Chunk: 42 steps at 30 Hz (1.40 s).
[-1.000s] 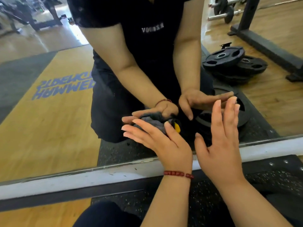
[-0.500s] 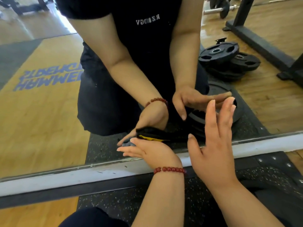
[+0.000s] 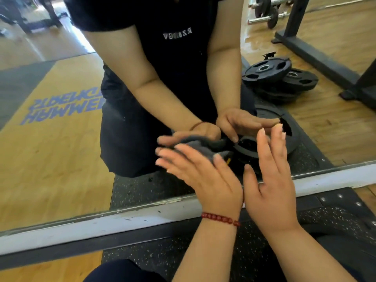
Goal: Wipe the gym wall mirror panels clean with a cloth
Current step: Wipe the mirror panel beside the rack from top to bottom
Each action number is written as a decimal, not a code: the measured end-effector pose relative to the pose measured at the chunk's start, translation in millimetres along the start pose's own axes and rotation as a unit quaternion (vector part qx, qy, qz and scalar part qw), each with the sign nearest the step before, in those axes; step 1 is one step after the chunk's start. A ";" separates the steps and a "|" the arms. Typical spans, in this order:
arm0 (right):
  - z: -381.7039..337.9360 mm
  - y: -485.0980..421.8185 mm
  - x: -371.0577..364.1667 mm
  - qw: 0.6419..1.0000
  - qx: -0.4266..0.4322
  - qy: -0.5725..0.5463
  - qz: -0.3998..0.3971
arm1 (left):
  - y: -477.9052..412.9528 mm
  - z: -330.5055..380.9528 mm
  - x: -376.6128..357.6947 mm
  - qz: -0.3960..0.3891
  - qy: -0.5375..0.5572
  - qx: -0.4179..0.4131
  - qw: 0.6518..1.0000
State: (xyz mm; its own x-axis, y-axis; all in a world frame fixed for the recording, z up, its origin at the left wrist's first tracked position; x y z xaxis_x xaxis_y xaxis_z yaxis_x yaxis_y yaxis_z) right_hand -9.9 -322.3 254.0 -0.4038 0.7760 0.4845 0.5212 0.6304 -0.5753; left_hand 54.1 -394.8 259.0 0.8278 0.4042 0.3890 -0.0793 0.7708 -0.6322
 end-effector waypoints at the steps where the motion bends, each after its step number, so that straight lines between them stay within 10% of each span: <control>1: 1.0 0.0 4.0 1.000 0.000 -0.004 0.010 | 5.6 -1.0 -0.2 -0.018 -0.031 -0.036 0.999; 9: -2.1 -7.5 33.5 0.998 0.037 -0.016 0.056 | -22.9 -35.0 38.2 -0.081 -0.174 -0.344 0.919; 17: -49.4 -27.7 31.4 0.987 0.149 -0.028 0.049 | -77.7 14.2 55.0 -0.085 -0.188 -0.461 0.863; 22: -65.1 -36.0 17.8 0.990 0.123 -0.019 0.061 | -103.6 10.3 95.0 -0.204 -0.143 -0.536 0.807; 31: -126.0 -54.5 -32.8 0.959 -0.080 -0.080 0.260 | -181.5 -2.0 122.1 -0.065 -0.248 -0.691 0.676; 42: -100.5 -66.2 -57.9 0.967 -0.033 0.012 0.253 | -176.9 -6.6 115.2 -0.019 -0.278 -0.685 0.673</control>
State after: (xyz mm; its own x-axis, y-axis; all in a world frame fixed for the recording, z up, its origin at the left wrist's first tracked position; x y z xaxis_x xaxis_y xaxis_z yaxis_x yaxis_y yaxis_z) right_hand 54.5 -411.1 330.3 -0.0674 0.9834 0.1682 0.6939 0.1673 -0.7004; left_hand 167.2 -487.8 411.2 0.4485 0.8128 0.3717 0.8380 -0.2379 -0.4911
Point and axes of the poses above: each hand's wrist, its own y-axis away from the middle knuckle, its own x-axis out of the back of the hand, z = x × y, the point moved 1 cm from there along -y, towards the middle knuckle, and after that the axes turned 5 degrees about -y, right-handed, at the moved point
